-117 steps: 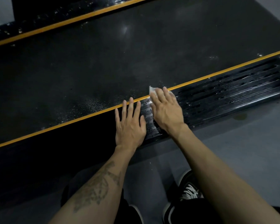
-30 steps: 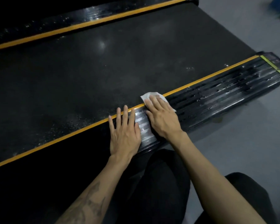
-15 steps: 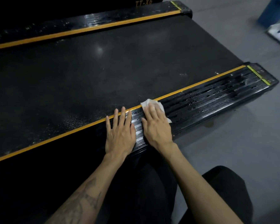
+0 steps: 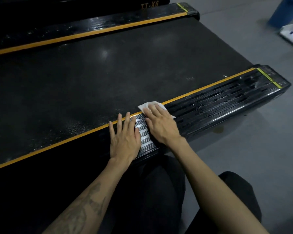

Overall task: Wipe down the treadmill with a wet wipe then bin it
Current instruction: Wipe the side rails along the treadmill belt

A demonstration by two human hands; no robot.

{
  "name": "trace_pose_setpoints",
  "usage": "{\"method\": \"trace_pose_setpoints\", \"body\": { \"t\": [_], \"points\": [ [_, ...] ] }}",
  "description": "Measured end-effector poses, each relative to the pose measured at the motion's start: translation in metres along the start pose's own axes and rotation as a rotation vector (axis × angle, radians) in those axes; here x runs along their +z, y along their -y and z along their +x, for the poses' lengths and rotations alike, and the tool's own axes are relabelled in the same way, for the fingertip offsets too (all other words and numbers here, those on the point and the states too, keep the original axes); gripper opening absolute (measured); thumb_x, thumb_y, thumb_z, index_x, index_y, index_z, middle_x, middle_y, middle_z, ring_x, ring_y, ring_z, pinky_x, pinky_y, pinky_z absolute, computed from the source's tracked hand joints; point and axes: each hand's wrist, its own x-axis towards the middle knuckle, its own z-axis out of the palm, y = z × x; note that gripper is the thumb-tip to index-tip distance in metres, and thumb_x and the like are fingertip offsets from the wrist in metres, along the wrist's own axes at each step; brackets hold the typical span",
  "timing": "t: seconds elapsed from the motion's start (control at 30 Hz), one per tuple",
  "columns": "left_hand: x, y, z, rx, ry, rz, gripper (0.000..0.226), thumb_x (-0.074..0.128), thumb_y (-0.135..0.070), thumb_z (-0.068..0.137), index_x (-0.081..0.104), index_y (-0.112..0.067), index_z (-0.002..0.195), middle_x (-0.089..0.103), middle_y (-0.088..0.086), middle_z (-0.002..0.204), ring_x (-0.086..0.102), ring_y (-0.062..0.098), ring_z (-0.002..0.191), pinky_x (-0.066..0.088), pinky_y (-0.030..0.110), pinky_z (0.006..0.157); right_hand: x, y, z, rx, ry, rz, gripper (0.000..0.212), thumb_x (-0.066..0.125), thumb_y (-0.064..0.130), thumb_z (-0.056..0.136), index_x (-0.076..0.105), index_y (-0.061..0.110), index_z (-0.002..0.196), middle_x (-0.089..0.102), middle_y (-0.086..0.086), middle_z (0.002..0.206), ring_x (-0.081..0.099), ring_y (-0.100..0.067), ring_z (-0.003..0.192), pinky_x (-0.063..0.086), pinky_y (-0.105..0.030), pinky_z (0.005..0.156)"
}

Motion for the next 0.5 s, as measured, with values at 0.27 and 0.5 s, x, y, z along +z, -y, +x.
{"method": "trace_pose_setpoints", "body": {
  "t": [0.27, 0.5],
  "points": [
    [0.0, -0.01, 0.002, -0.054, -0.012, -0.002, 0.065, 0.008, -0.044, 0.106, 0.033, -0.016, 0.159, 0.013, 0.003, 0.172, -0.001, 0.023, 0.16, 0.003, 0.056, 0.128, 0.009, 0.018, -0.024, 0.127, -0.181, -0.008, 0.057, 0.031, 0.028, 0.102, 0.048, -0.002, 0.148, 0.049, -0.02, 0.153, 0.043, -0.035, 0.144, 0.033, -0.044, 0.122],
    [0.004, -0.011, 0.004, -0.041, -0.045, 0.016, 0.07, 0.008, -0.049, 0.103, 0.032, -0.015, 0.159, 0.014, 0.006, 0.172, 0.006, 0.027, 0.159, 0.007, 0.058, 0.127, 0.003, -0.012, -0.013, 0.128, -0.129, -0.033, 0.062, 0.018, 0.038, 0.106, 0.043, 0.006, 0.153, 0.04, -0.017, 0.16, 0.031, -0.032, 0.151, 0.028, -0.045, 0.123]
  ]
}}
